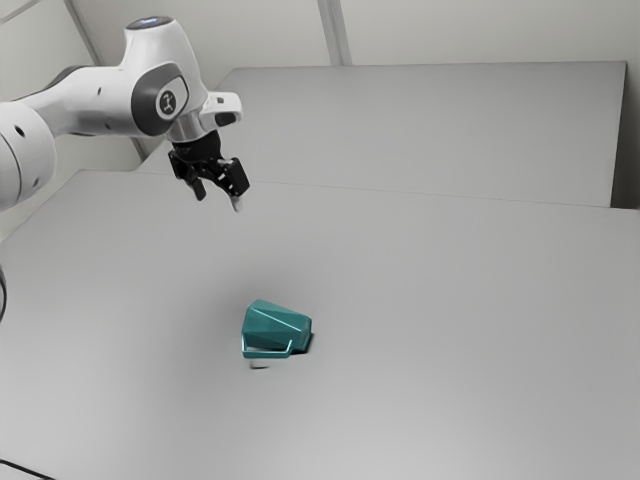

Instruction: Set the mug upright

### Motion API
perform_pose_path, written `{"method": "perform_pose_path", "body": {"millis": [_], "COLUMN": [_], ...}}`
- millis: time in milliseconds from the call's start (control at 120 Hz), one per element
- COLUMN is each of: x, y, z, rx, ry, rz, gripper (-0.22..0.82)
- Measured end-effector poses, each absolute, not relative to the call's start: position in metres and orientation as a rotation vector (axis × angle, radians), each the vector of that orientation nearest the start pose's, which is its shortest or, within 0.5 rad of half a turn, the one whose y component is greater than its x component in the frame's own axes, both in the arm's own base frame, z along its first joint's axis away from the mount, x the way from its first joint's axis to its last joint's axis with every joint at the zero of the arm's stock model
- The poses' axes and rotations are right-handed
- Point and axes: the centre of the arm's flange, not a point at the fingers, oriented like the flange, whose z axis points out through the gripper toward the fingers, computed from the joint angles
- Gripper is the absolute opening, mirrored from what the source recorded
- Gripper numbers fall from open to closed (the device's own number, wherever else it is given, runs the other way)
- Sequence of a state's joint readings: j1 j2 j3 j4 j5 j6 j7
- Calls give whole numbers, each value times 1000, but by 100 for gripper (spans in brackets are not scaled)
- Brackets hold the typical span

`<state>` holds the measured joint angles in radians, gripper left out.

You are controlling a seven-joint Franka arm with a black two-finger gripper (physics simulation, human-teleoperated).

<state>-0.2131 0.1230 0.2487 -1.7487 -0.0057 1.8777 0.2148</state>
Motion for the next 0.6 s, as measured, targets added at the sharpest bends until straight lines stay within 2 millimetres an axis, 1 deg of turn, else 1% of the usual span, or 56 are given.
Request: {"method": "perform_pose_path", "body": {"millis": [58, 117, 208, 275, 333, 433, 508, 600], "x": [597, 579, 556, 545, 538, 531, 526, 522], "y": [17, 20, 27, 33, 39, 45, 42, 33], "z": [495, 498, 483, 469, 454, 437, 425, 411], "rx": [-3108, -3134, -3228, -3300, -3354, -3422, -3462, -3508], "ry": [265, 249, 178, 109, 42, -49, -91, -122], "rz": [-11, -29, -40, -34, -22, -11, 5, 31], "gripper": [60, 60, 60, 60, 60, 60, 60, 60]}}
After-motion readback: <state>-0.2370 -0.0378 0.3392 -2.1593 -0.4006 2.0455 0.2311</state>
